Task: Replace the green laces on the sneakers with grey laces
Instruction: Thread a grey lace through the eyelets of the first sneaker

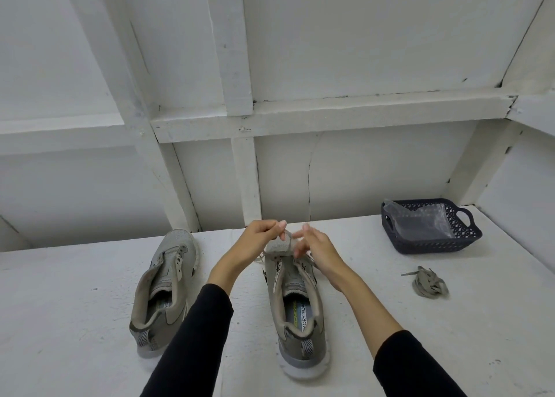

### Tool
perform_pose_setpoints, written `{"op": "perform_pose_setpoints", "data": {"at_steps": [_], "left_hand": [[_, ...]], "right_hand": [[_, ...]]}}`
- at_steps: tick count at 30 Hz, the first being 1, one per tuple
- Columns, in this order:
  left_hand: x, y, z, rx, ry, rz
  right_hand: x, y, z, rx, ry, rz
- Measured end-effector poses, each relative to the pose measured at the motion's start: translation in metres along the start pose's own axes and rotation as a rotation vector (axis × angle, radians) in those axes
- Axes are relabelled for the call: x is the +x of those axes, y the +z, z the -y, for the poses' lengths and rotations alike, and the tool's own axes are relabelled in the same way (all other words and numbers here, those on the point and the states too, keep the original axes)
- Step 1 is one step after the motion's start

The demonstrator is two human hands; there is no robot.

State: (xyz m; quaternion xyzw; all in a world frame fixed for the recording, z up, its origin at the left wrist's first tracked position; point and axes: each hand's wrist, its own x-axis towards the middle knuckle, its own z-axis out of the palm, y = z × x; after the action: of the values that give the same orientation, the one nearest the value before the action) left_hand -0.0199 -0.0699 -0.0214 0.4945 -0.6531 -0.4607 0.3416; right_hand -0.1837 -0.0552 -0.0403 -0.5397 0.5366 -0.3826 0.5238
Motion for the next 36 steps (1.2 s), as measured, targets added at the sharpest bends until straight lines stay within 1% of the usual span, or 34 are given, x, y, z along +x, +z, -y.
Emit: {"op": "perform_pose_setpoints", "data": {"at_steps": [3,6,10,12,14,15,17,18,20,22,25,26,28,29,30,32,33,34,36], "left_hand": [[-0.001,-0.007,0.003,-0.027,0.004,0.007],[-0.002,-0.010,0.004,-0.026,0.008,0.009],[-0.001,-0.006,0.008,-0.012,-0.006,0.018],[0.000,-0.007,0.011,-0.017,-0.013,0.020],[0.000,-0.010,0.013,-0.028,-0.018,0.019],[0.000,-0.012,0.015,-0.031,-0.023,0.016],[-0.001,-0.016,0.017,-0.047,-0.031,-0.011],[-0.002,-0.018,0.017,-0.066,-0.028,-0.028],[-0.003,-0.021,0.019,-0.112,-0.027,-0.057],[-0.004,-0.024,0.021,-0.147,-0.017,-0.076],[-0.003,-0.024,0.023,-0.159,-0.018,-0.086],[-0.003,-0.022,0.022,-0.143,-0.021,-0.085],[-0.003,-0.017,0.021,-0.098,-0.023,-0.055],[-0.003,-0.014,0.021,-0.075,-0.022,-0.031],[-0.004,-0.010,0.018,-0.054,-0.021,-0.007],[-0.004,-0.002,0.017,0.000,-0.034,0.018],[-0.003,0.001,0.016,0.032,-0.033,0.018],[-0.004,0.003,0.014,0.060,-0.012,0.023],[-0.004,0.005,0.012,0.067,0.035,0.037]], "right_hand": [[-0.005,-0.007,-0.005,0.066,-0.004,0.025],[-0.007,-0.007,-0.004,0.016,-0.023,0.028],[-0.006,-0.003,-0.006,0.014,-0.026,0.102],[-0.005,-0.005,-0.009,0.096,-0.046,0.141],[-0.003,-0.009,-0.012,0.291,-0.053,0.131],[-0.001,-0.012,-0.013,0.416,-0.047,0.091],[0.005,-0.020,-0.017,0.630,-0.025,-0.053],[0.007,-0.024,-0.020,0.677,-0.019,-0.134],[0.011,-0.033,-0.026,0.670,0.001,-0.268],[0.011,-0.039,-0.032,0.595,0.026,-0.386],[0.008,-0.041,-0.037,0.418,0.141,-0.577],[0.007,-0.039,-0.038,0.322,0.185,-0.634],[0.005,-0.033,-0.038,-0.024,0.248,-0.691],[0.004,-0.029,-0.036,-0.197,0.231,-0.688],[0.005,-0.024,-0.033,-0.263,0.152,-0.645],[0.004,-0.014,-0.020,-0.138,-0.015,-0.482],[0.003,-0.008,-0.012,-0.055,-0.039,-0.368],[0.004,-0.003,-0.009,-0.009,-0.031,-0.263],[0.004,0.001,-0.008,0.002,0.016,-0.093]]}}
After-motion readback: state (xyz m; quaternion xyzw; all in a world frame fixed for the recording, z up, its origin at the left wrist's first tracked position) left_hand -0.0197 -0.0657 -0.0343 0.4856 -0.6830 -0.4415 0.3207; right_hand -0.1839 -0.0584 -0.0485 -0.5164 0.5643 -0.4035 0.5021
